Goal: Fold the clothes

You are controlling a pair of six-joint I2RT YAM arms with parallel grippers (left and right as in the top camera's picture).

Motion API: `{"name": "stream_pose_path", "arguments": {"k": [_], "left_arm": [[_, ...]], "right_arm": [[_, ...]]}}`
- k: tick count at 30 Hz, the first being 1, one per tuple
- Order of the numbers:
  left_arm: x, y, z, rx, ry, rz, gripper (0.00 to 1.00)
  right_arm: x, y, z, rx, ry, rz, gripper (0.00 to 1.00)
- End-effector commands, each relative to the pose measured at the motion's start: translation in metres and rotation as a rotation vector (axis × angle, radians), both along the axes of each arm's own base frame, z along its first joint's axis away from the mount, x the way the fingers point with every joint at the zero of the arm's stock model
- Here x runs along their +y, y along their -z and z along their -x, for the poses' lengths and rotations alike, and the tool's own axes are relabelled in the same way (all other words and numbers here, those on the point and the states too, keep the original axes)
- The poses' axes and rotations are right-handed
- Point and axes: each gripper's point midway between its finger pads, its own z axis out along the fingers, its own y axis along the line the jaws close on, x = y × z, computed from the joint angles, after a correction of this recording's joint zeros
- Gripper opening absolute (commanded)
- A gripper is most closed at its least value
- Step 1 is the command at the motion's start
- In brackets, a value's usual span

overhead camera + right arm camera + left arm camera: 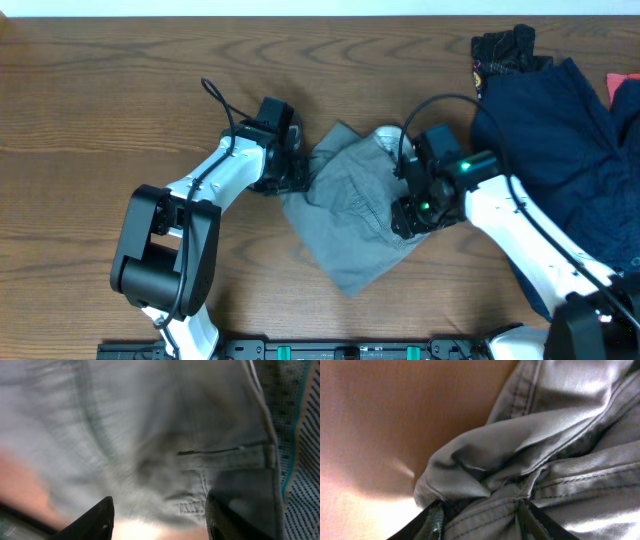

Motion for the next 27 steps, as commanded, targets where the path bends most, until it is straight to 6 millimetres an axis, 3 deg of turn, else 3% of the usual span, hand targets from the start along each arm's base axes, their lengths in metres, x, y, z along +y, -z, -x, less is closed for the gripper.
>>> {"name": "stream_pose_path", "arguments": {"k": [1, 4, 8, 11, 14, 17, 19, 20, 21, 24, 27], "left_arm": [[0.016, 0.006, 0.015, 0.069, 0.000, -0.084, 0.43], [0.023, 0.005, 0.044, 0.192, -0.018, -0.108, 0.38], [0.027, -0.002, 0.071, 0.315, -0.041, -0.122, 0.35], [0.024, -0.012, 0.075, 0.316, -0.042, -0.098, 0.35], [0.023, -0.033, 0.062, 0.214, -0.043, -0.067, 0.36], [0.027, -0.058, 0.042, 0.067, -0.059, -0.050, 0.55], [0.030, -0.076, 0.027, -0.035, -0.074, -0.035, 0.88], [0.029, -0.083, 0.021, -0.082, -0.073, -0.021, 0.96], [0.027, -0.092, 0.013, -0.137, -0.058, 0.000, 1.00], [0.011, -0.108, -0.001, -0.259, 0.079, 0.073, 0.98], [0.000, -0.104, -0.006, -0.281, 0.153, 0.112, 0.98]], "right_arm": [[-0.033, 0.026, -0.020, -0.076, 0.102, 0.133, 0.57], [-0.052, 0.037, -0.054, -0.216, 0.210, 0.191, 0.58], [-0.049, 0.036, -0.094, -0.352, 0.256, 0.133, 0.58], [-0.042, 0.032, -0.106, -0.398, 0.256, 0.094, 0.57], [-0.034, 0.031, -0.103, -0.379, 0.243, 0.055, 0.64], [-0.036, 0.027, -0.097, -0.360, 0.241, 0.060, 0.67], [-0.041, 0.018, -0.095, -0.368, 0.248, 0.075, 0.69], [-0.045, 0.010, -0.095, -0.383, 0.257, 0.089, 0.70], [-0.048, 0.003, -0.095, -0.398, 0.265, 0.097, 0.72], [-0.052, -0.024, -0.096, -0.458, 0.280, 0.082, 0.78], [-0.052, -0.044, -0.092, -0.500, 0.284, 0.061, 0.80]]}}
